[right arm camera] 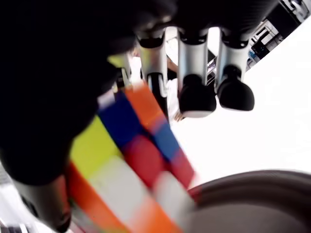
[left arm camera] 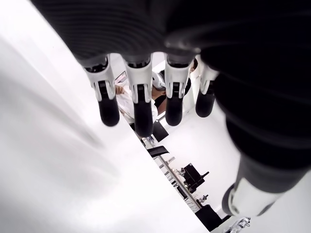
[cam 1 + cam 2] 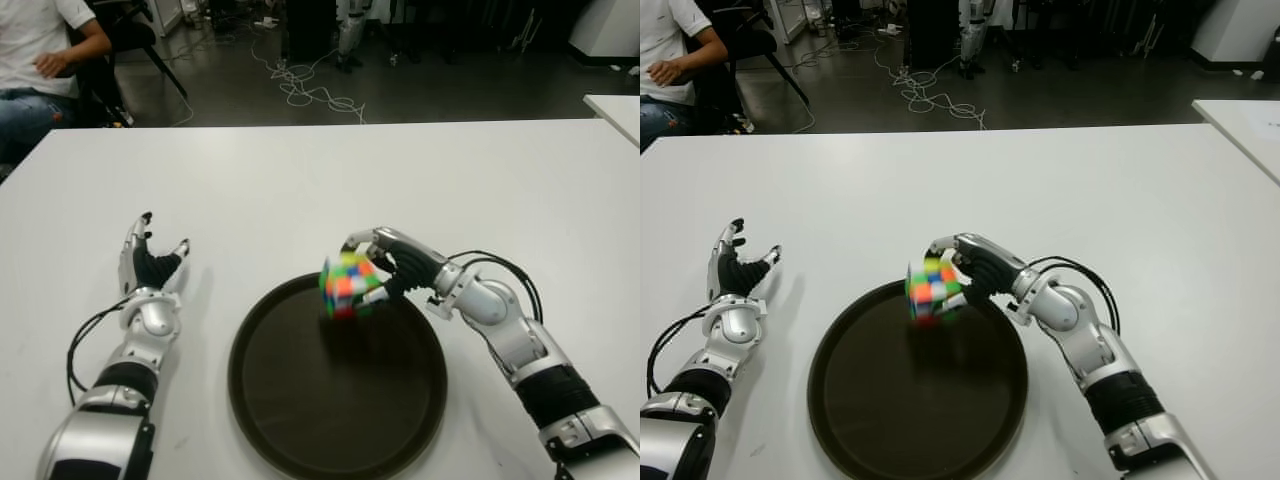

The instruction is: Pick up the Rubik's Cube and put it in the plate

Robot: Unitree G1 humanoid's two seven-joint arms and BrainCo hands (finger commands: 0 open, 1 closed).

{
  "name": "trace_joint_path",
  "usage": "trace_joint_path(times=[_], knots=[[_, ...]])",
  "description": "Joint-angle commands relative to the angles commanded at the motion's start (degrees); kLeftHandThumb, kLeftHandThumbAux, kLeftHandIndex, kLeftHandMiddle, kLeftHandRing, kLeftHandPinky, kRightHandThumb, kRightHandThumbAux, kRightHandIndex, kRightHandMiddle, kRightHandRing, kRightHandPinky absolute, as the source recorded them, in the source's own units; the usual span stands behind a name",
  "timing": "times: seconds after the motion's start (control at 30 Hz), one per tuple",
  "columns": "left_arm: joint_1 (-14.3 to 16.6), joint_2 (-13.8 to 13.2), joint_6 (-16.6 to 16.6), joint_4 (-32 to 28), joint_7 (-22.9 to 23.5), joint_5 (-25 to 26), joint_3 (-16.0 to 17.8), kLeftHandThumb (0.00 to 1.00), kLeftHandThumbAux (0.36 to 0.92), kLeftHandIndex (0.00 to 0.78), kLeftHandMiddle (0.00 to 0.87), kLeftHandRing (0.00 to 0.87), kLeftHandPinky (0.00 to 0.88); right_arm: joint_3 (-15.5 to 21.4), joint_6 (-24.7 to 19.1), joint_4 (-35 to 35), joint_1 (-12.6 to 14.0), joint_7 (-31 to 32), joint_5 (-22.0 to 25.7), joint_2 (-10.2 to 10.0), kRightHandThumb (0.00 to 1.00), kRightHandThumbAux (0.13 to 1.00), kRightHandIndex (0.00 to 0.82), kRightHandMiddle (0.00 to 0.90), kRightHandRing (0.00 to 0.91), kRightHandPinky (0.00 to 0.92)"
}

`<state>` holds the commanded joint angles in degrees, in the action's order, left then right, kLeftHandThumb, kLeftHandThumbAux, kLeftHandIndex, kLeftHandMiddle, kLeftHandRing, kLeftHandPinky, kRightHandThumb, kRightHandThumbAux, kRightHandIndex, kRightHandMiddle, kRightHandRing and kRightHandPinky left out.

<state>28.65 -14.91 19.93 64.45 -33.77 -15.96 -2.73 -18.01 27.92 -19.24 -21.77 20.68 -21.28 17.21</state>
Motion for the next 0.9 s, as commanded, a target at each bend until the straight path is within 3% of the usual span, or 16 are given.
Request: trace_joint_path(times=[0.2, 0.5, 0.63, 0.9], knots=[[0.0, 0.0, -0.1, 0.1, 0.1, 0.1, 0.1, 0.226, 0.713, 0.086, 0.134, 0.129, 0.119, -0.9, 1.8, -0.2, 0.2, -0.3, -0.2, 0.2, 0.000, 0.726, 0.657, 0.828, 0.851, 0.832], [0.1, 0.2, -0.3, 0.0, -0.3, 0.0, 0.2, 0.228, 0.719, 0.089, 0.147, 0.142, 0.141, -1.4, 0.9, 2.1, 1.5, 1.7, 1.8, -0.1, 0.000, 0.777, 0.671, 0.822, 0.844, 0.826], [-0.1, 0.2, -0.3, -0.2, 0.0, 0.2, 0.4, 0.227, 0.717, 0.093, 0.155, 0.166, 0.190, -1.7, 0.6, 3.1, 1.7, 2.3, 2.1, 0.2, 0.000, 0.798, 0.673, 0.820, 0.843, 0.825], [-0.1, 0.2, -0.1, -0.2, 0.0, 0.1, 0.5, 0.250, 0.724, 0.101, 0.152, 0.162, 0.174, -2.5, -0.6, 4.8, 1.7, 5.0, 1.7, 1.3, 0.000, 0.809, 0.676, 0.819, 0.845, 0.831]])
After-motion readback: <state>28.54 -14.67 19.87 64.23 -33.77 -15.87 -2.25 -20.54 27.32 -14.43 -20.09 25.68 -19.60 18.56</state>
